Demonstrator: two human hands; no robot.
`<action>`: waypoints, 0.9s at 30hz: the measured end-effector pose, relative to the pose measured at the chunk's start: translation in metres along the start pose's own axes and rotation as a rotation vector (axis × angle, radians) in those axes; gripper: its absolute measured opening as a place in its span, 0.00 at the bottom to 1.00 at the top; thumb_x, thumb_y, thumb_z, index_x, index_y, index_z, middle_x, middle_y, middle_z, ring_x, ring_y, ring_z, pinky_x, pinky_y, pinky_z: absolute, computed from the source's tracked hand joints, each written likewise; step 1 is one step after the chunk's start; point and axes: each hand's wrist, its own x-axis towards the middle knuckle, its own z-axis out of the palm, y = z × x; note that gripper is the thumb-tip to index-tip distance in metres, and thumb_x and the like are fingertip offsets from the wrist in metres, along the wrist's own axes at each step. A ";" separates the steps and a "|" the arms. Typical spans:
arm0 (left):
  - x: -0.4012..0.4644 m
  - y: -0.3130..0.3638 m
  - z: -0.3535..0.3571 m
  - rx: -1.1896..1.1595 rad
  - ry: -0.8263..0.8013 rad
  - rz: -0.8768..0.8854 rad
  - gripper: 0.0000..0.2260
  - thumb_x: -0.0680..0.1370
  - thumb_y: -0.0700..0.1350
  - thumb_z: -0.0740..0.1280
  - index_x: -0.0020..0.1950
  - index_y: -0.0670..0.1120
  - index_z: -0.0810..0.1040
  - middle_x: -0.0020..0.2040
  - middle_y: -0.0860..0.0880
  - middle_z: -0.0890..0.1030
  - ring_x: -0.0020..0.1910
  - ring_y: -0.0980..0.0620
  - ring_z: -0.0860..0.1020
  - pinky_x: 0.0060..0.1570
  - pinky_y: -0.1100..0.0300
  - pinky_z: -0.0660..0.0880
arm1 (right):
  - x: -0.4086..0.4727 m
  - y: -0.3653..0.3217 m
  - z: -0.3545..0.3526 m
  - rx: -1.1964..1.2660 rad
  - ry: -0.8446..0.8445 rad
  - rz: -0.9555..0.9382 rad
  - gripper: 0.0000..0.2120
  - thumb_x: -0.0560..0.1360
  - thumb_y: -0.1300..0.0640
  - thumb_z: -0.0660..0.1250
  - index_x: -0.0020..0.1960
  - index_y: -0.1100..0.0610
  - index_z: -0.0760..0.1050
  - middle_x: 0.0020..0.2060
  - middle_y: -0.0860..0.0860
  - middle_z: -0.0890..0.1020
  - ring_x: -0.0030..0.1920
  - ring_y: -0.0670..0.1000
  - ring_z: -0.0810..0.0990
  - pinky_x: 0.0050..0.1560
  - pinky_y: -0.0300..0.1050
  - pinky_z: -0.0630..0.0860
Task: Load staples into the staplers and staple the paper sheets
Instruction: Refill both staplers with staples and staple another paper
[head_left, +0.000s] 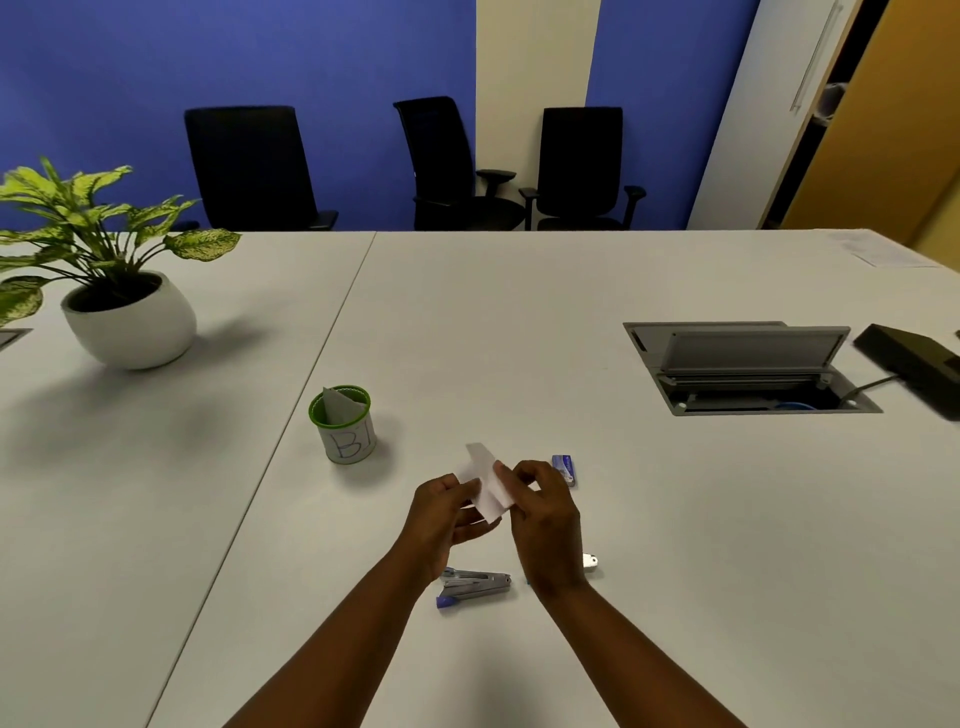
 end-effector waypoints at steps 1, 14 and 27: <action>0.000 0.001 0.001 -0.010 -0.001 -0.008 0.08 0.79 0.39 0.59 0.55 0.40 0.74 0.44 0.42 0.81 0.40 0.44 0.81 0.31 0.60 0.81 | -0.001 0.001 0.000 -0.044 -0.009 -0.035 0.21 0.59 0.73 0.76 0.50 0.61 0.82 0.37 0.57 0.81 0.36 0.54 0.81 0.30 0.37 0.78; 0.006 -0.002 -0.005 0.104 0.262 0.099 0.09 0.76 0.45 0.66 0.54 0.42 0.76 0.50 0.41 0.78 0.49 0.44 0.76 0.36 0.58 0.75 | 0.009 -0.004 -0.010 0.847 -0.390 0.572 0.15 0.70 0.59 0.65 0.57 0.50 0.76 0.50 0.53 0.78 0.47 0.41 0.78 0.44 0.31 0.75; -0.002 -0.006 -0.004 0.325 -0.062 0.145 0.10 0.79 0.48 0.60 0.52 0.45 0.77 0.42 0.46 0.82 0.39 0.52 0.81 0.31 0.66 0.77 | 0.028 0.000 -0.004 0.912 -0.416 1.094 0.06 0.73 0.56 0.68 0.37 0.54 0.78 0.43 0.56 0.82 0.46 0.56 0.79 0.53 0.53 0.77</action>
